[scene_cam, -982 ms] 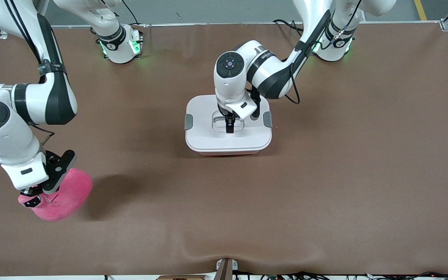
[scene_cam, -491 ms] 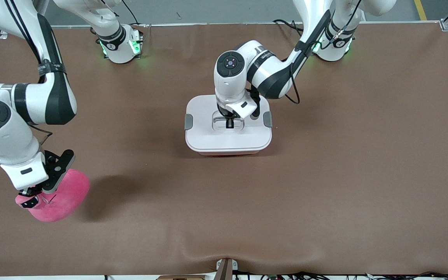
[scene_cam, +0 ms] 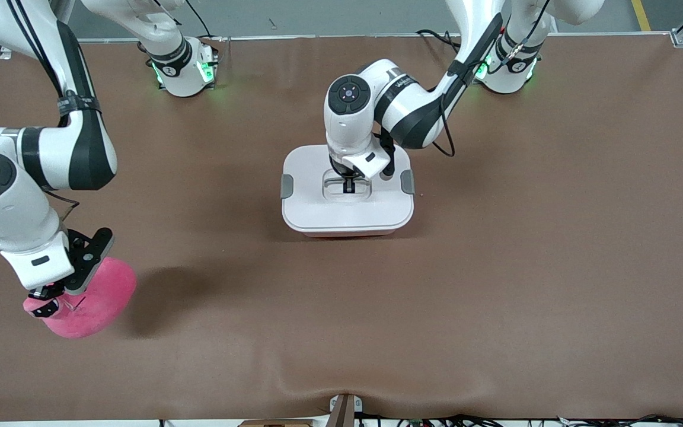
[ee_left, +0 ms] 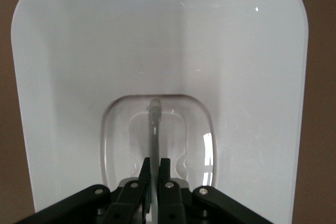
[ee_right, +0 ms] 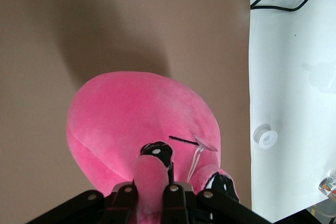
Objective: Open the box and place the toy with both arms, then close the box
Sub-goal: 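Lift the lid with the left gripper while the right gripper lifts the plush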
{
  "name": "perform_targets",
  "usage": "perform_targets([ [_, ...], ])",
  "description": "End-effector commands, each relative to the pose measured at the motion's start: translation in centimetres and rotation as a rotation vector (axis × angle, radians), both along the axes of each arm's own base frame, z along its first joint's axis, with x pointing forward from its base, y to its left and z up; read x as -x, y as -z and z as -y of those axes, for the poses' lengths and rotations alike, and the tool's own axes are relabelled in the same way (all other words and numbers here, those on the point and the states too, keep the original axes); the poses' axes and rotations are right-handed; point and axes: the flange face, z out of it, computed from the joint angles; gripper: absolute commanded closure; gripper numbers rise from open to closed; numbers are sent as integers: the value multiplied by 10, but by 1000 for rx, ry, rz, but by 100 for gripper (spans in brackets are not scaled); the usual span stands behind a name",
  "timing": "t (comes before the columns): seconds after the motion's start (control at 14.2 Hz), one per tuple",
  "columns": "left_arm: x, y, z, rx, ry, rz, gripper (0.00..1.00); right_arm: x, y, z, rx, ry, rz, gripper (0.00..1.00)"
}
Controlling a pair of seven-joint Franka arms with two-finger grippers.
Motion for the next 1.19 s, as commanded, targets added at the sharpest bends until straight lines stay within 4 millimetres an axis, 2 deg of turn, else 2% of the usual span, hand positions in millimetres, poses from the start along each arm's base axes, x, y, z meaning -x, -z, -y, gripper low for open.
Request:
perform_targets([
  [0.0,6,-21,1,4,-9,33,100,1,-9,-2,18,-17,4,100],
  [0.07,5,-29,0,11,-14,40,100,1,-9,-4,19,-20,4,100],
  [0.42,6,-45,-3,15,-14,45,100,1,-19,-19,13,-39,20,100],
  [0.63,1,-59,-14,14,-16,49,100,7,-38,-30,13,-84,31,100],
  [0.91,-28,-71,-49,-4,32,55,100,15,-46,-49,18,-108,9,100],
  [1.12,-58,-80,-86,-6,40,60,100,20,-48,-63,28,-154,-15,100],
])
